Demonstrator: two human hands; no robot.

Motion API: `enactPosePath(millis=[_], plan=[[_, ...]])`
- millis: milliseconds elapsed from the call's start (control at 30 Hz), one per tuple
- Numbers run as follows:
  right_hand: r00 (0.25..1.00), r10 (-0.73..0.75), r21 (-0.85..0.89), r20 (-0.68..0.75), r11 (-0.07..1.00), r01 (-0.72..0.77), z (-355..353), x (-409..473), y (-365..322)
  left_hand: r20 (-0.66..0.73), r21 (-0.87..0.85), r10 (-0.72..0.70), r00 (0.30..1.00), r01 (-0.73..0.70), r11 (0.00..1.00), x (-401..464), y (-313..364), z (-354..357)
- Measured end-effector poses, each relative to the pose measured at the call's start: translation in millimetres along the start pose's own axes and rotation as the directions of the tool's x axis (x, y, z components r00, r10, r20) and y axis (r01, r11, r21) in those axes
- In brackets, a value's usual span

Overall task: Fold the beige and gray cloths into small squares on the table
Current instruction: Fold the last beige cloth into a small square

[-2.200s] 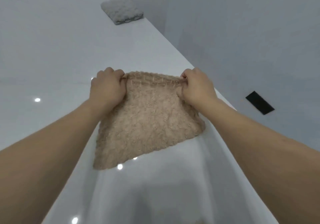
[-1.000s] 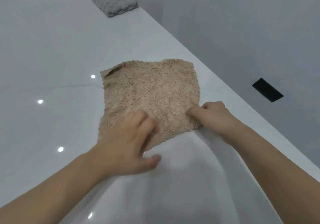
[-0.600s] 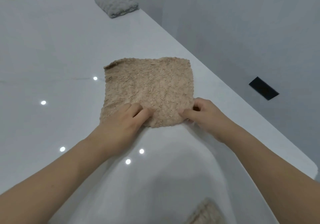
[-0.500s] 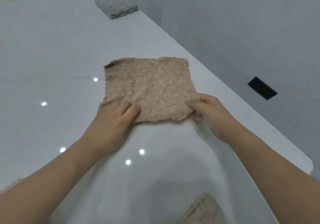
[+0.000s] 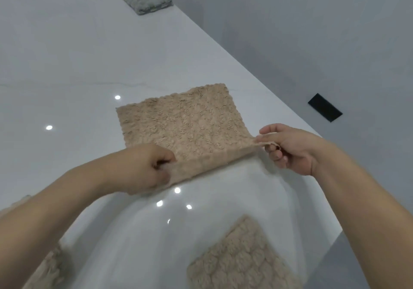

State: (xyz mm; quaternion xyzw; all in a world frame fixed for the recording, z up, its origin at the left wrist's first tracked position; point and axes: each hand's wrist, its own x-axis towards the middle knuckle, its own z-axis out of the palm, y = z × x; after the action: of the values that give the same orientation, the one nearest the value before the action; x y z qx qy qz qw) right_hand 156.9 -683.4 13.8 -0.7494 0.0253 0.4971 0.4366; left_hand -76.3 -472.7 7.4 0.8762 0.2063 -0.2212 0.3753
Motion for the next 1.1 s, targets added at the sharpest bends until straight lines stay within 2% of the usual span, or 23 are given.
enactPosePath(millis=[100, 167, 200, 267, 333, 433, 500, 567, 667, 700, 733, 800, 833, 867, 933, 1033, 1100], plan=[[0.999, -0.047, 0.178, -0.027, 0.983, 0.051, 10, 3, -12, -0.242, 0.009, -0.057, 0.969, 0.062, 0.998, 10, -2, -20], [0.995, -0.101, 0.328, 0.028, 0.941, 0.086, 18, 7, -24, -0.327, -0.041, -0.108, 0.939, 0.100, 0.994, 19, -11, -33], [0.990, -0.122, 0.347, 0.074, 0.934, 0.089, 22, 10, -31, -0.347, -0.061, -0.129, 0.929, 0.115, 0.991, 23, -17, -38], [0.976, -0.149, 0.214, 0.157, 0.970, 0.114, 32, 17, -45, -0.382, -0.121, -0.169, 0.909, 0.132, 0.984, 31, -28, -45], [0.972, -0.181, -0.050, 0.152, 0.980, 0.191, 39, 28, -61, -0.433, -0.222, -0.196, 0.880, 0.106, 0.969, 38, -37, -49], [0.960, -0.281, -0.390, 0.005, 0.883, 0.261, 51, 54, -88, -0.545, -0.260, -0.203, 0.813, 0.066, 0.963, 51, -48, -54], [0.919, -0.369, -0.545, -0.137, 0.803, 0.241, 59, 77, -103, -0.616, -0.238, -0.180, 0.767, 0.036, 0.971, 61, -54, -56], [0.877, -0.435, -0.584, -0.204, 0.773, 0.248, 73, 96, -113, -0.674, -0.148, -0.120, 0.729, 0.025, 0.989, 70, -62, -52], [0.847, -0.423, -0.595, -0.322, 0.786, 0.167, 100, 119, -107, -0.767, 0.140, 0.078, 0.637, 0.047, 0.989, 81, -74, -31], [0.792, -0.477, -0.672, -0.381, 0.731, 0.118, 109, 126, -97, -0.787, 0.168, 0.098, 0.609, 0.058, 0.984, 84, -78, -28], [0.703, -0.580, -0.765, -0.412, 0.639, 0.078, 117, 131, -85, -0.804, 0.157, 0.089, 0.588, 0.066, 0.985, 85, -81, -27], [0.512, -0.771, -0.872, -0.379, 0.482, 0.080, 125, 135, -64, -0.833, 0.121, 0.050, 0.551, 0.092, 0.988, 89, -86, -28], [0.461, -0.802, -0.879, -0.379, 0.468, 0.090, 126, 137, -60, -0.845, 0.124, 0.045, 0.533, 0.112, 0.986, 91, -88, -29], [0.439, -0.804, -0.867, -0.402, 0.488, 0.099, 125, 139, -59, -0.854, 0.134, 0.046, 0.519, 0.134, 0.982, 93, -90, -29], [0.445, -0.778, -0.838, -0.444, 0.536, 0.101, 121, 142, -60, -0.858, 0.135, 0.029, 0.512, 0.171, 0.976, 95, -92, -28], [0.438, -0.781, -0.842, -0.446, 0.532, 0.091, 121, 141, -59, -0.858, 0.128, 0.014, 0.513, 0.187, 0.974, 96, -89, -28], [0.478, -0.765, -0.851, -0.430, 0.521, 0.067, 121, 139, -62, -0.854, 0.117, -0.008, 0.521, 0.207, 0.971, 96, -89, -29]])
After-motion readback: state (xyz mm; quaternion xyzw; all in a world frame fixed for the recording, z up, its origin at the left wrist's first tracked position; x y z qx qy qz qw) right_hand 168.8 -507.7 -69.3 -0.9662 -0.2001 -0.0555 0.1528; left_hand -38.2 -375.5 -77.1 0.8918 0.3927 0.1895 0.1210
